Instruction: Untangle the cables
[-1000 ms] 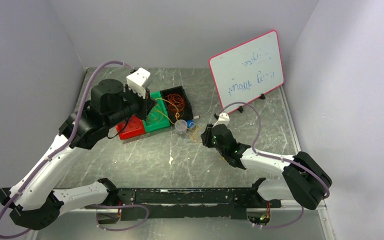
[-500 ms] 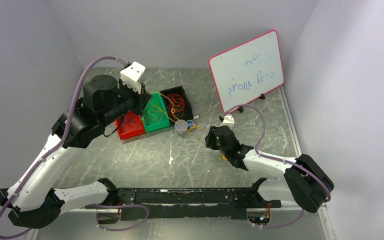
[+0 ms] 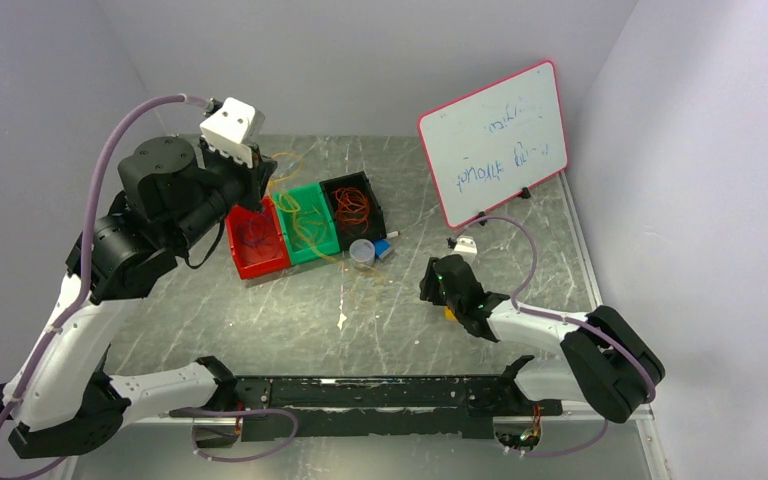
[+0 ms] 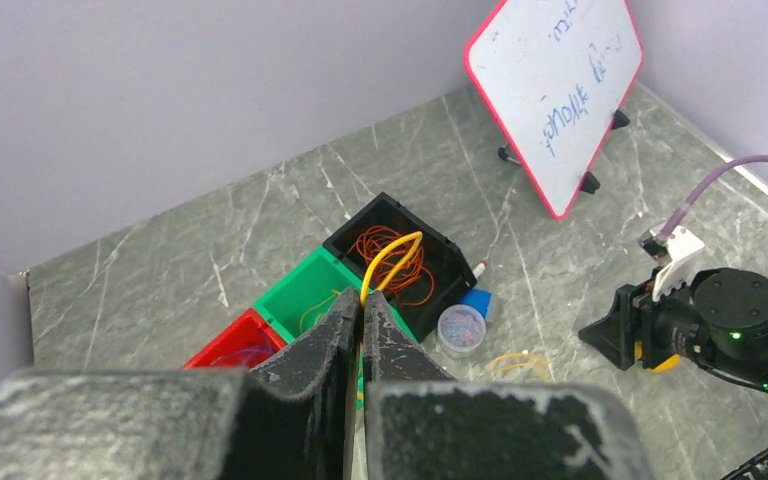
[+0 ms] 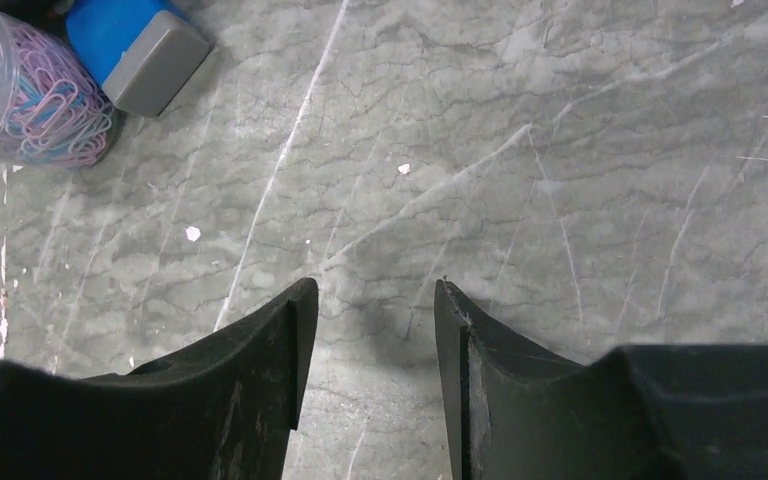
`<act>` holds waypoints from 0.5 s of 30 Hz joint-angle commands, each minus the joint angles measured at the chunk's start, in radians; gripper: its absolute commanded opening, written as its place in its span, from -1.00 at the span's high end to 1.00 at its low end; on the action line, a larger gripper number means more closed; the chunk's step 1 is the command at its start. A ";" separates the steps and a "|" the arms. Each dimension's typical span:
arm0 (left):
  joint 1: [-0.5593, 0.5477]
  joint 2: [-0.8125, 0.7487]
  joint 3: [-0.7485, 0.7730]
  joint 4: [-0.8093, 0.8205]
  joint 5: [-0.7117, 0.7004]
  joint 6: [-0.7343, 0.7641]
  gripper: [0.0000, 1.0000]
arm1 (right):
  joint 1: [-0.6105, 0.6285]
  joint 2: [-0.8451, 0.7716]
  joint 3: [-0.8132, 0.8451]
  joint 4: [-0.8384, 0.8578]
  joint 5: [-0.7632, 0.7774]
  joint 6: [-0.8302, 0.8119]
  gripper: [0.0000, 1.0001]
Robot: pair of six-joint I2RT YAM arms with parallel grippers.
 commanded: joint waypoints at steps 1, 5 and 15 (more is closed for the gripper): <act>-0.004 0.010 0.016 -0.039 -0.047 0.024 0.86 | -0.009 -0.003 -0.009 0.008 0.004 0.007 -0.01; -0.003 0.017 0.020 -0.042 -0.066 0.035 0.86 | -0.010 -0.020 -0.014 0.015 -0.006 -0.004 -0.02; 0.002 0.065 -0.007 0.012 -0.084 0.074 0.86 | -0.010 -0.118 0.010 0.017 -0.077 -0.070 -0.10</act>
